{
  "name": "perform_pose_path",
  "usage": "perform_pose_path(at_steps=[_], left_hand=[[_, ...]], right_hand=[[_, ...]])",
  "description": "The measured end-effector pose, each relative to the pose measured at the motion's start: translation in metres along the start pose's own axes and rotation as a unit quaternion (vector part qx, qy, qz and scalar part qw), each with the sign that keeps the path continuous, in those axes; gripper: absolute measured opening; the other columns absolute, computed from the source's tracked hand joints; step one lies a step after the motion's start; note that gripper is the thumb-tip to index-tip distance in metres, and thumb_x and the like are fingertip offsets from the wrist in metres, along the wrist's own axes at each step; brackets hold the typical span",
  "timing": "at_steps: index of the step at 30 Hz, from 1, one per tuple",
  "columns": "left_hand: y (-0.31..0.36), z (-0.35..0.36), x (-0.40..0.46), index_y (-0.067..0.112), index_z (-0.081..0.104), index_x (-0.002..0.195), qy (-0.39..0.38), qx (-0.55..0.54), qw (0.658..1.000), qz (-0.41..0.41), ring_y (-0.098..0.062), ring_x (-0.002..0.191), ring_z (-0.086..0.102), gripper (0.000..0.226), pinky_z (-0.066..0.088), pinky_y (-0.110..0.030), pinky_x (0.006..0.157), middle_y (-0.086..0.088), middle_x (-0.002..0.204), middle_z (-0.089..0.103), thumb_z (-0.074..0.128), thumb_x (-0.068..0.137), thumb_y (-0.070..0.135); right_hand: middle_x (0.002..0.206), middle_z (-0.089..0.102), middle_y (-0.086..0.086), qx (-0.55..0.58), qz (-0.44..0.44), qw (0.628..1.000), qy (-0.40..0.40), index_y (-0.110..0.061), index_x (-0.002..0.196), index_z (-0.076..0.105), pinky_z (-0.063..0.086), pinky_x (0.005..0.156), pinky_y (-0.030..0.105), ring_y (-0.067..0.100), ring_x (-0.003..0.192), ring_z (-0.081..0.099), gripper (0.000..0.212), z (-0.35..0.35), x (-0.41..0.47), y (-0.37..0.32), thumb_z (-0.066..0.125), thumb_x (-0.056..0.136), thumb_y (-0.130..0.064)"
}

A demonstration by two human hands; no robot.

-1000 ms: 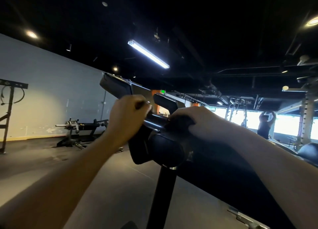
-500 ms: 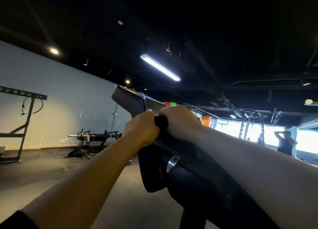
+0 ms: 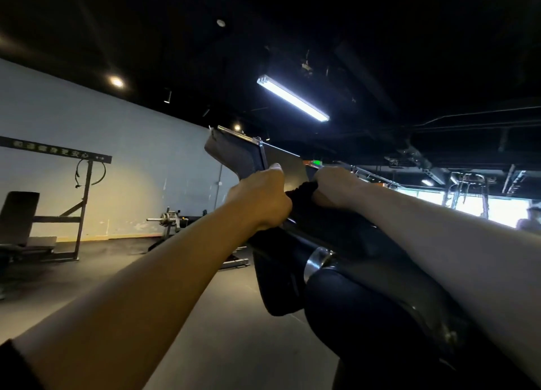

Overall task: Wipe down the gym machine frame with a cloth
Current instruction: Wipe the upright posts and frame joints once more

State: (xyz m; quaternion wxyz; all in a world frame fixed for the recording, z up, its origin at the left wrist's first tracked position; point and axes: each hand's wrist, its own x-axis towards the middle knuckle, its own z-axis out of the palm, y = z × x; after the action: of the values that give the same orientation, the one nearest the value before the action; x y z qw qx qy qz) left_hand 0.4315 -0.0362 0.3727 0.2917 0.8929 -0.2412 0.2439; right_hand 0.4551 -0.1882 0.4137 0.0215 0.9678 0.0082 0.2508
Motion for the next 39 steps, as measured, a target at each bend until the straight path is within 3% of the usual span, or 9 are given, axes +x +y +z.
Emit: perform_pose_path(at_steps=[5,12,18,20,24,27,32,36,39], left_hand=[[-0.002,0.001,0.001,0.015,0.017,0.153,0.007,-0.018,1.000,-0.005,-0.032,0.127,0.047,0.062,0.040,-0.040,0.102,-0.017,0.147,0.041,0.046,0.098,0.010],[-0.001,0.000,0.002,0.012,0.025,0.149,0.006,-0.015,1.000,-0.011,-0.034,0.129,0.046,0.058,0.038,-0.041,0.103,-0.018,0.144,0.044,0.049,0.096,0.009],[0.002,-0.003,-0.004,0.014,0.019,0.152,-0.003,0.000,1.000,-0.004,-0.033,0.131,0.044,0.061,0.036,-0.040,0.102,-0.016,0.147,0.041,0.047,0.098,0.012],[0.002,-0.001,-0.003,0.015,0.016,0.152,-0.005,-0.005,1.000,-0.003,-0.032,0.126,0.049,0.063,0.039,-0.040,0.100,-0.017,0.142,0.045,0.048,0.098,0.014],[-0.006,0.003,0.008,0.014,0.016,0.150,0.015,-0.064,0.998,-0.010,-0.027,0.105,0.057,0.068,0.046,-0.043,0.097,-0.009,0.111,0.056,0.051,0.093,0.014],[-0.008,-0.001,0.034,0.011,0.015,0.151,0.069,-0.171,0.982,-0.045,-0.035,0.128,0.044,0.076,0.040,-0.048,0.107,-0.016,0.143,0.040,0.051,0.084,0.010],[-0.012,0.011,0.072,-0.001,-0.017,0.149,0.065,-0.143,0.986,-0.062,-0.031,0.148,-0.014,0.091,0.000,-0.042,0.122,-0.018,0.160,-0.017,0.053,0.091,0.005],[-0.011,0.015,0.087,-0.003,-0.016,0.148,0.059,-0.109,0.990,-0.073,-0.031,0.148,-0.015,0.090,0.001,-0.040,0.120,-0.018,0.160,-0.017,0.052,0.089,-0.002],[-0.010,0.016,0.089,-0.004,-0.013,0.149,0.078,-0.077,0.991,-0.076,-0.033,0.148,-0.009,0.088,0.004,-0.039,0.121,-0.021,0.160,-0.013,0.051,0.089,-0.001]], right_hand=[[0.107,0.065,0.007,0.100,-0.083,0.991,0.021,-0.012,0.106,0.069,0.041,0.074,0.030,0.020,0.098,0.057,0.024,0.000,-0.007,-0.003,0.059,0.091,-0.028],[0.106,0.071,0.011,0.205,-0.085,0.975,0.002,-0.012,0.105,0.074,0.050,0.094,0.042,0.024,0.104,0.065,0.024,-0.002,-0.009,-0.003,0.064,0.083,-0.008],[0.129,0.056,0.019,0.051,-0.008,0.997,-0.056,0.000,0.127,0.057,0.040,0.089,0.029,0.032,0.121,0.052,0.035,-0.001,-0.007,-0.002,0.039,0.103,-0.018],[0.115,0.063,0.018,0.032,-0.085,0.996,-0.009,-0.003,0.112,0.064,0.041,0.080,0.029,0.031,0.109,0.058,0.025,-0.001,-0.008,-0.001,0.045,0.097,-0.012],[0.098,0.070,0.008,0.171,-0.213,0.949,0.159,-0.005,0.104,0.071,0.043,0.078,0.018,0.021,0.091,0.062,0.028,-0.001,-0.010,-0.019,0.054,0.082,-0.001],[0.108,0.067,0.007,0.197,-0.216,0.914,0.282,-0.011,0.113,0.070,0.040,0.088,0.014,0.020,0.100,0.058,0.048,-0.015,0.000,-0.031,0.045,0.073,-0.011],[0.127,0.063,0.008,0.167,-0.164,0.966,0.110,-0.022,0.128,0.063,0.042,0.105,0.036,0.025,0.120,0.056,0.042,-0.010,0.052,-0.024,0.054,0.090,-0.006],[0.112,0.067,0.009,0.175,-0.087,0.979,0.055,-0.021,0.103,0.066,0.047,0.083,0.031,0.025,0.106,0.061,0.019,-0.005,0.072,-0.003,0.050,0.096,-0.012],[0.128,0.059,0.014,0.134,-0.028,0.990,0.025,-0.009,0.127,0.056,0.045,0.081,0.027,0.026,0.112,0.056,0.031,-0.002,0.069,0.001,0.040,0.104,-0.023]])
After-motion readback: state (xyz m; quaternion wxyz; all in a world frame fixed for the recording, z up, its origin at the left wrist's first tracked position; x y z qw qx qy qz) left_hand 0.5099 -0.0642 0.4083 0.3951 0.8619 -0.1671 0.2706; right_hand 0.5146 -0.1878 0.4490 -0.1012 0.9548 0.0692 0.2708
